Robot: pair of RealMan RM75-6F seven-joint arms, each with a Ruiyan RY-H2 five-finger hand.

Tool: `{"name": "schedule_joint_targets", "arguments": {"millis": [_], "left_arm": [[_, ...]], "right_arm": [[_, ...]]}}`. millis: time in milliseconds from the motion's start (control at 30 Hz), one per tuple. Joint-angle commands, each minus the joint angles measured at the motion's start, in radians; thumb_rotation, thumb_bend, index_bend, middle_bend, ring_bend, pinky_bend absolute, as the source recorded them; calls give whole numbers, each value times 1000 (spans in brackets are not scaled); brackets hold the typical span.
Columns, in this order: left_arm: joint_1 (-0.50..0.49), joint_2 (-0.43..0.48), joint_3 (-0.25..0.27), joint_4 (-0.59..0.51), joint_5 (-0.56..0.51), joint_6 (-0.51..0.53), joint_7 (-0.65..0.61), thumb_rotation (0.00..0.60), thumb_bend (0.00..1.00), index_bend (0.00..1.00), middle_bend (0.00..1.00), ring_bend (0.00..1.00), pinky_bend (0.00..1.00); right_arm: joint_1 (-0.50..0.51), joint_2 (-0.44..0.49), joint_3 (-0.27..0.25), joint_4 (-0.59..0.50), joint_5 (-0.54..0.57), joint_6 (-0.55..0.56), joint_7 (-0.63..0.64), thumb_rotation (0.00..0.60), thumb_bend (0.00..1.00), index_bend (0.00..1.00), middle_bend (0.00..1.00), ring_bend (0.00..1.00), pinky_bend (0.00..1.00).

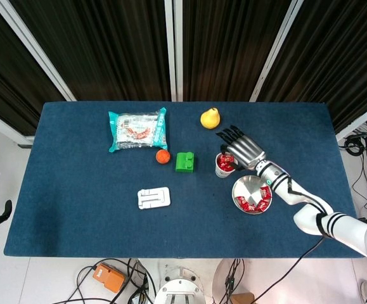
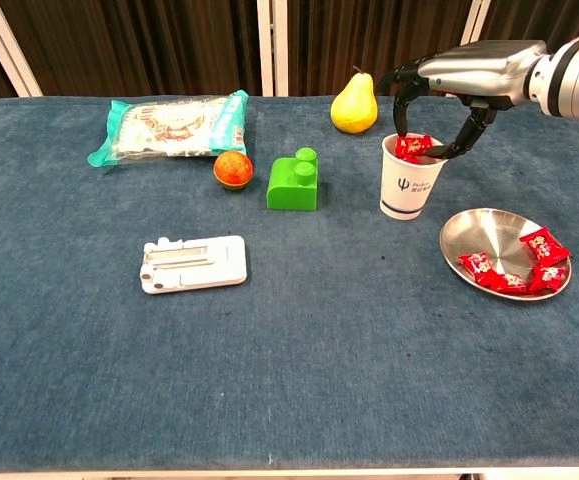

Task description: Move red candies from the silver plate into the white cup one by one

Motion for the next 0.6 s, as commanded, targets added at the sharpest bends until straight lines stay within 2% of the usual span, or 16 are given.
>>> {"name": "schedule_joint_targets", "arguments": {"millis": [33,200,333,467,600], "left_arm": [[0,0,0,0,0,0,1,600,346,172,0,0,0],[-1,0,0,1,-2,-1,2,600,347,172,0,0,0],[-2,0,0,2,-1,-3,2,600,346,172,0,0,0],[-1,-1,1,1,0,-1,5,600,346,171,0,0,0],[-1,-3,2,1,1,0,9,600,347,172,0,0,0]], "right_arm": [[-1,3,0,-5,-1,6,-2,600,436,354,109,18,0],[-16,28,20,-26,2,61,9,600,409,351,110,18,0],[-42,87,44,-68,20,115,16,600,409,349,109,18,0],[-110,186,58,-163,45,201,20,600,408,332,109,18,0],[-234,315,47,-317,57,348,-2,600,408,229,109,18,0]]}}
